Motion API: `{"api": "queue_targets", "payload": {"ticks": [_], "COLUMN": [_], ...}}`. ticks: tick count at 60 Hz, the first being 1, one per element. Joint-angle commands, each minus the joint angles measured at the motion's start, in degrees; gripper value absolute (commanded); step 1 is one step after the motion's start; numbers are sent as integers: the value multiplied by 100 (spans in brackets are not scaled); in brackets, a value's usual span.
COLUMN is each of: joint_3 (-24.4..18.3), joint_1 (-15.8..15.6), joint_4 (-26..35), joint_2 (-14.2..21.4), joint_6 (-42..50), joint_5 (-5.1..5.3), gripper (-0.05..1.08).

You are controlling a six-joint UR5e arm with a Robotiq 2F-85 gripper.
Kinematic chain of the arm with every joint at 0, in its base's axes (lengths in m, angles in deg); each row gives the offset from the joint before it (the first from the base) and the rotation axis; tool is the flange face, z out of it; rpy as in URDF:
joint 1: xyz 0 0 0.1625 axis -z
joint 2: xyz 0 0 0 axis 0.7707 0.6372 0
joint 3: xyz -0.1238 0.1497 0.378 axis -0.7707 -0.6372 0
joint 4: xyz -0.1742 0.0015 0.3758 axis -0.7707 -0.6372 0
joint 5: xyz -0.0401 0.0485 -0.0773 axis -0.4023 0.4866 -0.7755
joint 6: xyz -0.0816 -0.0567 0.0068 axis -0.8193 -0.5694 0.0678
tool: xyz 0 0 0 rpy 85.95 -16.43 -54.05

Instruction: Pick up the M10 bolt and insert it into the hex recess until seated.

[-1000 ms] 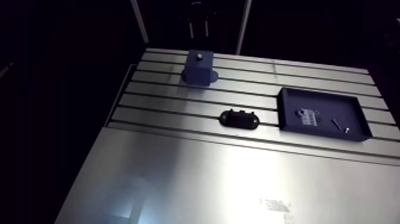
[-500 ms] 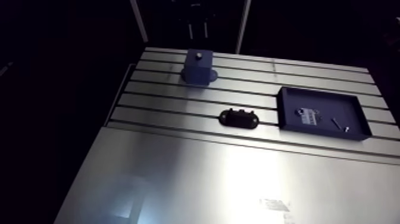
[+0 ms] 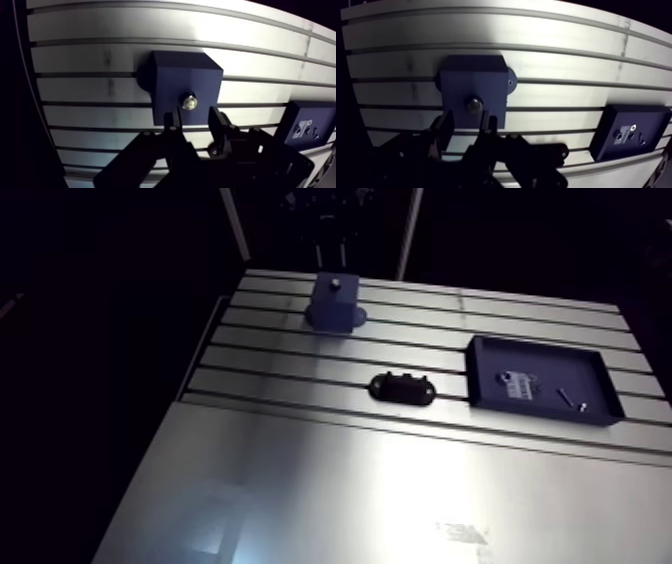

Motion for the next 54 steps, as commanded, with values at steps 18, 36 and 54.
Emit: {"api": "queue_targets", "payload": {"ticks": [18,36,54], "joint_3": [164,164,164], "joint_1": [53,69,114], "joint_4": [-148,-157,-157], "joint_2": [-6,-41,-60], "joint_6": [176,157,140], "joint_5": [98,145,145], "gripper": [57,57,57]}}
